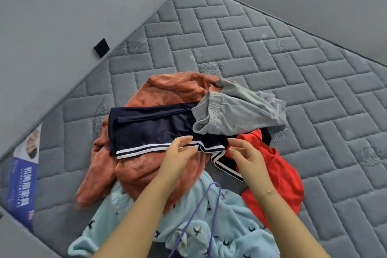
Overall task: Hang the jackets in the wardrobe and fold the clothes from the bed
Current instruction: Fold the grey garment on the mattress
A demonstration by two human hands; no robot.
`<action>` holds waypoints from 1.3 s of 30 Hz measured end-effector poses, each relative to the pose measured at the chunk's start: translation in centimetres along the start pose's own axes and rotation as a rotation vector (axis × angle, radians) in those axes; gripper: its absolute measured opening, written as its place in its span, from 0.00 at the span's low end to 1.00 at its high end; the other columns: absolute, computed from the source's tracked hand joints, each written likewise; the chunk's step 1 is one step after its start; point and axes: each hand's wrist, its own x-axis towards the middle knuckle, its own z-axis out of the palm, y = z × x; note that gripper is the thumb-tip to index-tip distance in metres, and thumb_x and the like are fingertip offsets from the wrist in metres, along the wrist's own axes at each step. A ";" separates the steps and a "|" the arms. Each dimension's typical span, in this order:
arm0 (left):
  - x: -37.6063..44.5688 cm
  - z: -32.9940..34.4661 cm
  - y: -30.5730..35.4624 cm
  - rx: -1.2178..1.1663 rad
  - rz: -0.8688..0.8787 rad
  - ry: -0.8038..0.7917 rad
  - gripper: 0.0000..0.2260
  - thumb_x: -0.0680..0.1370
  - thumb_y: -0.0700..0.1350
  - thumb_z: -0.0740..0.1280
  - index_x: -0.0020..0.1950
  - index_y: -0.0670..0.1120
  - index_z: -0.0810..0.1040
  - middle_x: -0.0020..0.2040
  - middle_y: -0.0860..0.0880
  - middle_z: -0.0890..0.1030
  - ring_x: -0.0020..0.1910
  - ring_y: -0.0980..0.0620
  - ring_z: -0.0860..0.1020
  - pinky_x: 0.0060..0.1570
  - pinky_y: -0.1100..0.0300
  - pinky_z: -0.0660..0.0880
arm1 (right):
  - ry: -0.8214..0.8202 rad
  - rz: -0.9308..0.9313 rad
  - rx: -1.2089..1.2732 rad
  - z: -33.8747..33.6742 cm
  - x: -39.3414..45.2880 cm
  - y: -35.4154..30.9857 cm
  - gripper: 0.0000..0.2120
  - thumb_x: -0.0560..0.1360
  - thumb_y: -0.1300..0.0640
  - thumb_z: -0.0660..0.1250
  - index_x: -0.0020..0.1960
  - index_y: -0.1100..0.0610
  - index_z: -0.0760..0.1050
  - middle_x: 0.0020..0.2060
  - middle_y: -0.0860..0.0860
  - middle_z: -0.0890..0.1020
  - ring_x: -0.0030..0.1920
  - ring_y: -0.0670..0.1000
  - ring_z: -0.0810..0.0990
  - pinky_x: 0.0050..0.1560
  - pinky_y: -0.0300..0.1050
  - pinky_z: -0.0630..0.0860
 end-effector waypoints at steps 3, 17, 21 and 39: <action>7.0 3.5 -1.8 0.188 0.055 0.085 0.20 0.76 0.39 0.71 0.66 0.47 0.73 0.66 0.47 0.73 0.63 0.53 0.71 0.60 0.59 0.70 | 0.000 -0.012 0.020 -1.9 3.5 2.8 0.13 0.77 0.65 0.66 0.56 0.52 0.80 0.41 0.46 0.82 0.38 0.33 0.77 0.41 0.27 0.72; 6.5 8.6 -2.8 0.391 0.328 0.018 0.03 0.79 0.41 0.67 0.51 0.45 0.80 0.47 0.50 0.84 0.48 0.50 0.80 0.47 0.64 0.74 | 0.065 0.103 0.166 -7.5 -0.7 9.1 0.14 0.77 0.67 0.66 0.52 0.50 0.82 0.45 0.49 0.85 0.44 0.46 0.79 0.46 0.38 0.74; -2.4 9.6 -1.1 0.084 0.227 -0.089 0.08 0.78 0.39 0.69 0.56 0.45 0.81 0.51 0.48 0.85 0.53 0.51 0.83 0.51 0.59 0.79 | -0.156 0.061 0.183 -8.2 -3.6 6.3 0.22 0.75 0.70 0.67 0.62 0.48 0.76 0.58 0.46 0.81 0.59 0.46 0.79 0.53 0.39 0.77; -32.0 -0.7 -4.8 -0.218 0.175 -0.300 0.09 0.70 0.50 0.73 0.46 0.47 0.87 0.45 0.48 0.86 0.46 0.54 0.84 0.44 0.66 0.78 | 0.082 -0.430 0.078 -3.0 -32.6 2.2 0.11 0.78 0.58 0.61 0.56 0.47 0.77 0.50 0.39 0.83 0.54 0.42 0.80 0.54 0.34 0.74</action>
